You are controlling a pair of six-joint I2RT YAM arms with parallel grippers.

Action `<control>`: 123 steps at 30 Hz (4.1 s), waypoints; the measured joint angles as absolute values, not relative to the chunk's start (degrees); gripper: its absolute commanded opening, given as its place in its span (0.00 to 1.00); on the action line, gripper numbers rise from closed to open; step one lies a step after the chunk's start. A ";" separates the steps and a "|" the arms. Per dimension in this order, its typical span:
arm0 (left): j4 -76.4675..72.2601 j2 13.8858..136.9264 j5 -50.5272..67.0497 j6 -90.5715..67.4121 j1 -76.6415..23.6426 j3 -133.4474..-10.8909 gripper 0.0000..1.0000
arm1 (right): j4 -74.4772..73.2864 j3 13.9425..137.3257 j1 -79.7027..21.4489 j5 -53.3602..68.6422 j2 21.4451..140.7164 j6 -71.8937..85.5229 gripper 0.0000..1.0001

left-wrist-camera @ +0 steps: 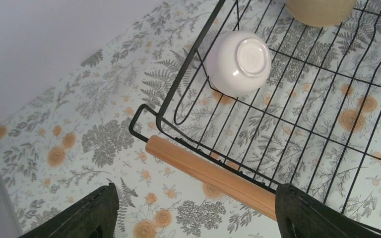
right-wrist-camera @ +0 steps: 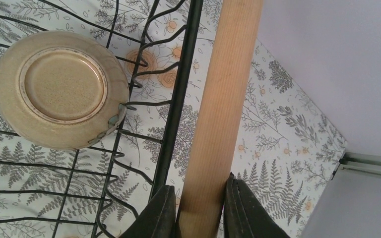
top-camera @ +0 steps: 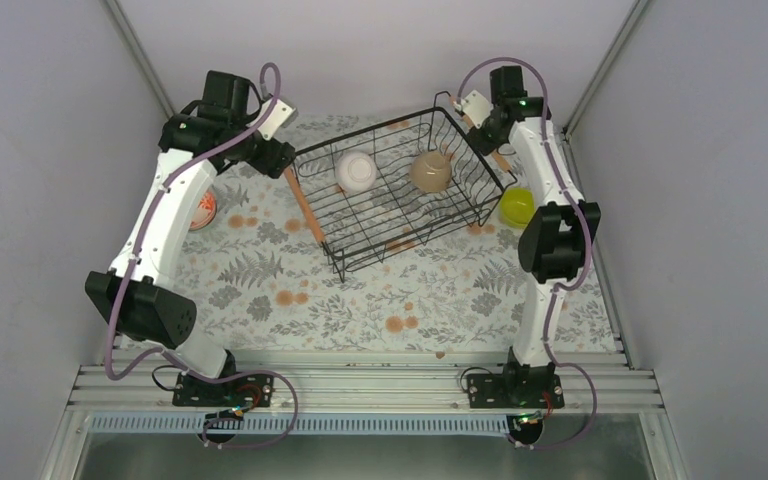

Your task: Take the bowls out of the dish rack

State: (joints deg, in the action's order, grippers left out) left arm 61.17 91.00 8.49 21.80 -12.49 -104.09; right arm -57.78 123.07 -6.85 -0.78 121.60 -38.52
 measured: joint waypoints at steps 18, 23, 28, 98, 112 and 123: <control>59.20 91.46 9.74 21.41 -12.49 -102.78 0.79 | -57.80 115.37 -8.27 3.33 115.90 -48.03 0.04; 59.16 91.44 9.74 21.41 -12.49 -102.69 0.79 | -59.46 116.86 -8.27 4.51 116.57 -49.65 0.04; 58.89 91.44 9.78 21.32 -12.49 -101.97 0.79 | -59.11 116.51 -8.25 4.97 116.49 -52.14 0.04; 50.48 90.72 11.11 18.68 -12.51 -89.06 0.79 | -41.54 94.80 -31.68 -20.03 118.19 -39.40 0.81; 57.19 92.82 11.09 19.05 -13.93 -96.47 0.79 | -36.16 90.94 -32.62 -24.53 117.67 -37.43 1.00; 57.78 92.97 11.00 19.00 -14.06 -96.20 0.79 | -34.11 85.82 -35.16 -28.69 114.21 -36.73 1.00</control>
